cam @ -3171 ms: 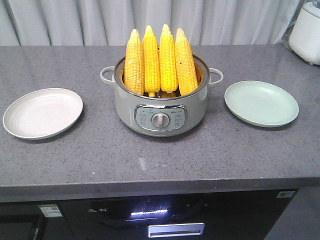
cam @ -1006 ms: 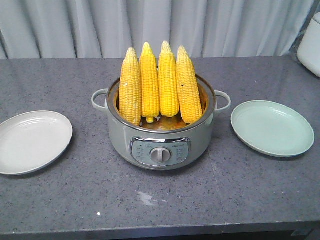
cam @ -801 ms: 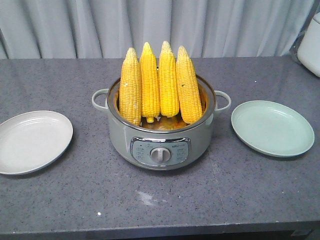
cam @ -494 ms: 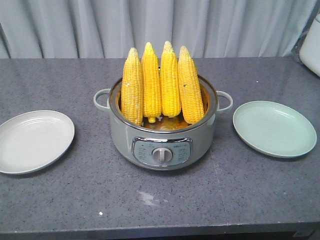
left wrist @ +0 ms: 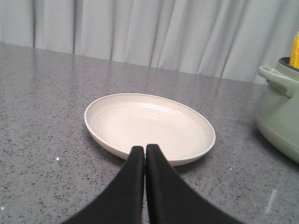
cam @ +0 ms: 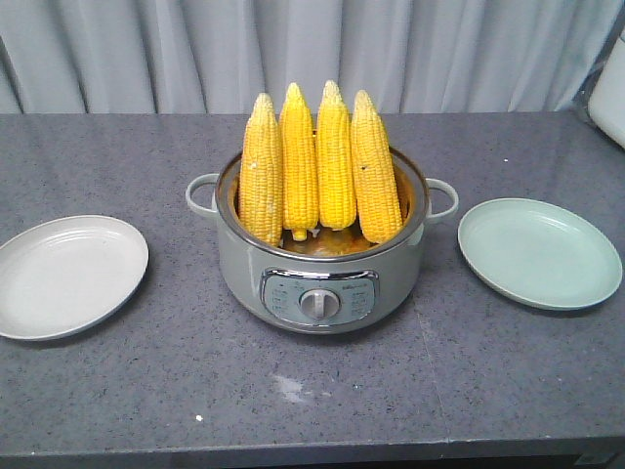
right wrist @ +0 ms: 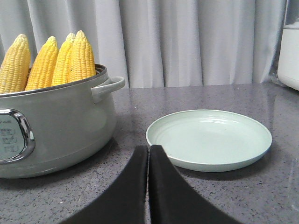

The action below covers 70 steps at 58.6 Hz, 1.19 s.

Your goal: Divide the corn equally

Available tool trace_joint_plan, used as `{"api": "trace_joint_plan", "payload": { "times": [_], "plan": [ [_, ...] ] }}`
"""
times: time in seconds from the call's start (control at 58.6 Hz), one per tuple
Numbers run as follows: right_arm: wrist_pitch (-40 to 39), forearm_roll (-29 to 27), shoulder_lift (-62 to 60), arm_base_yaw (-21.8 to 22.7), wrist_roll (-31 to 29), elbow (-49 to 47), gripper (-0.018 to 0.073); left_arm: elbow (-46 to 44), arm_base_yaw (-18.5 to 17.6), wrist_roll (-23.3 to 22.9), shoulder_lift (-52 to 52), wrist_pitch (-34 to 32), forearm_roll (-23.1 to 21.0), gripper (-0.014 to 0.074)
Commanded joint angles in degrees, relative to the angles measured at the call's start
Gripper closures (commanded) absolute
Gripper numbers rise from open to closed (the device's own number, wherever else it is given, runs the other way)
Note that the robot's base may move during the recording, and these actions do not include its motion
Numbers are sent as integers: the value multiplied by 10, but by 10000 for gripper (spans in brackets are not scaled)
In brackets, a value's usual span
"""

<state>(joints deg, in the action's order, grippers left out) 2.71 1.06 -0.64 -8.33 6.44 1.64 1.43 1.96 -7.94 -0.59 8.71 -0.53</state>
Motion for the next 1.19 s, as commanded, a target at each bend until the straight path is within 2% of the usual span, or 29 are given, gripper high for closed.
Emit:
{"api": "trace_joint_plan", "payload": {
  "times": [0.0,1.057,1.176],
  "plan": [
    [-42,5,-3,3,-4,6,565,7,1,-1,-9,-45,0,603],
    [-44,5,-3,3,-4,6,565,6,1,-5,-9,-48,-1,603],
    [-46,-34,-3,3,35,6,565,3,1,-28,-9,-55,-31,603]
  ]
}}
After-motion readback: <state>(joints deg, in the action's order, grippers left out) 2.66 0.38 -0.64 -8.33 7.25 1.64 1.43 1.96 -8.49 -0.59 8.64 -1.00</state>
